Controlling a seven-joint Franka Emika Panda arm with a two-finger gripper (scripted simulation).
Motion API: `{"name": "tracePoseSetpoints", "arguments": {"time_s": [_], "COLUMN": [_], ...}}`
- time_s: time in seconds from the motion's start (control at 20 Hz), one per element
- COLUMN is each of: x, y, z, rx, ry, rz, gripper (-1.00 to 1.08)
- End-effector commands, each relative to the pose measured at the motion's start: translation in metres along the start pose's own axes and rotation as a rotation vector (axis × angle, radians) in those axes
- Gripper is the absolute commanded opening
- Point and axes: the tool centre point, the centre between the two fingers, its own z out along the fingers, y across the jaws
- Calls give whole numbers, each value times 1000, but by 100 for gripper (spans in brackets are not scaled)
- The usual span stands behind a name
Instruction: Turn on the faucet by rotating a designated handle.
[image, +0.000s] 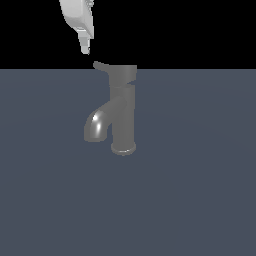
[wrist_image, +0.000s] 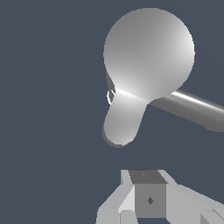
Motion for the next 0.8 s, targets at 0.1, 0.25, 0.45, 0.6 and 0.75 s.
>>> {"name": "tracePoseSetpoints", "arguments": {"time_s": [0.1,0.25,0.45,0.6,0.75], "x": [13,22,34,41,47], "y": [-21,-33,-46,-53,-58], "z": [11,18,25,30,33], "rx": [0,-1,-2,-2,-2], "ry": [4,7,9,11,12], "rz": [112,180,256,303,338], "gripper": [-100,-100,-100,-100,-100]}}
